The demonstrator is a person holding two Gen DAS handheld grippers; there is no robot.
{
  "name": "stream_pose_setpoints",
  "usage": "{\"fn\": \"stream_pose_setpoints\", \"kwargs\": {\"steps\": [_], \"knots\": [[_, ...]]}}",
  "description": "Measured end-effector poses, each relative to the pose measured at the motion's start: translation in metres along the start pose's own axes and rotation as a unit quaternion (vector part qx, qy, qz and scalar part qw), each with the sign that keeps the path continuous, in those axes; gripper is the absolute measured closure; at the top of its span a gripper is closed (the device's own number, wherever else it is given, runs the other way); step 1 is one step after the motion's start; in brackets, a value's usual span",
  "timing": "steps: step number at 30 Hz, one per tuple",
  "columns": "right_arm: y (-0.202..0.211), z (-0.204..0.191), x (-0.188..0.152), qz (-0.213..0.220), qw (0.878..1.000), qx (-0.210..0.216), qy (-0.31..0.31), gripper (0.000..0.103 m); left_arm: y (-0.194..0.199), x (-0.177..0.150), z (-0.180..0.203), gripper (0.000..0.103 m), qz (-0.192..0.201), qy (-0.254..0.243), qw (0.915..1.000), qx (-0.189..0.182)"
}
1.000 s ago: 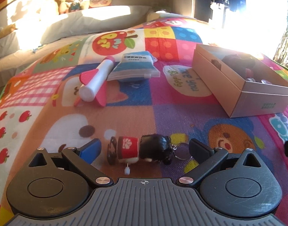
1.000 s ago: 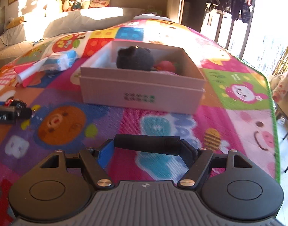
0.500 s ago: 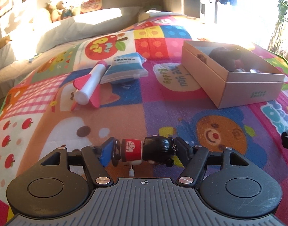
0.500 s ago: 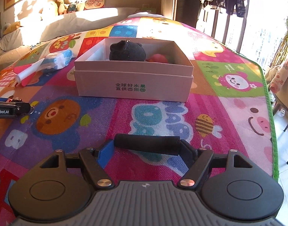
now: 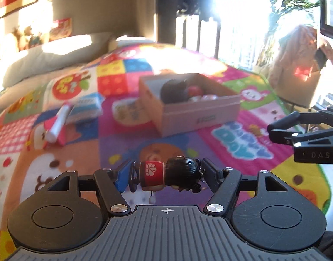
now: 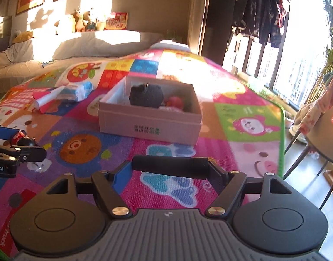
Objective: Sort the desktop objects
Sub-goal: 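Lift both objects and drop them into the pink box with both tools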
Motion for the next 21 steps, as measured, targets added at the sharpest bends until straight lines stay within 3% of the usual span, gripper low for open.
{"fn": "stream_pose_setpoints", "kwargs": {"steps": [5,11,16,19,21], "knots": [[0.038,0.015,0.022,0.044,0.999,0.000,0.005,0.028,0.017,0.046,0.016,0.030,0.057,-0.023,0.9979,-0.019],[0.063,0.051,0.087,0.109,0.994,-0.002,-0.020,0.028,0.004,0.127,0.019,0.030,0.118,-0.041,0.9917,-0.031],[0.033,0.067,0.142,0.127,0.991,-0.006,-0.032,0.028,-0.050,0.167,0.010,0.030,0.108,-0.002,0.9923,-0.061],[-0.002,0.069,0.177,0.111,0.993,0.018,-0.046,0.028,-0.090,0.164,0.006,0.004,0.090,0.013,0.9932,-0.073],[-0.035,0.063,0.197,0.083,0.994,0.056,-0.047,0.021,-0.106,0.150,-0.004,0.005,0.072,0.021,0.9953,-0.061]]}}
Point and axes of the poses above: each gripper's, at about its wrist camera, not at the fingertips, and y roughly against the way its jaws point, z to its right, x to its top, the point moved 8 cm from there along -y, roughly the way its jaws point, and after that the axes turned 8 degrees about -z, right-handed, at the moved point
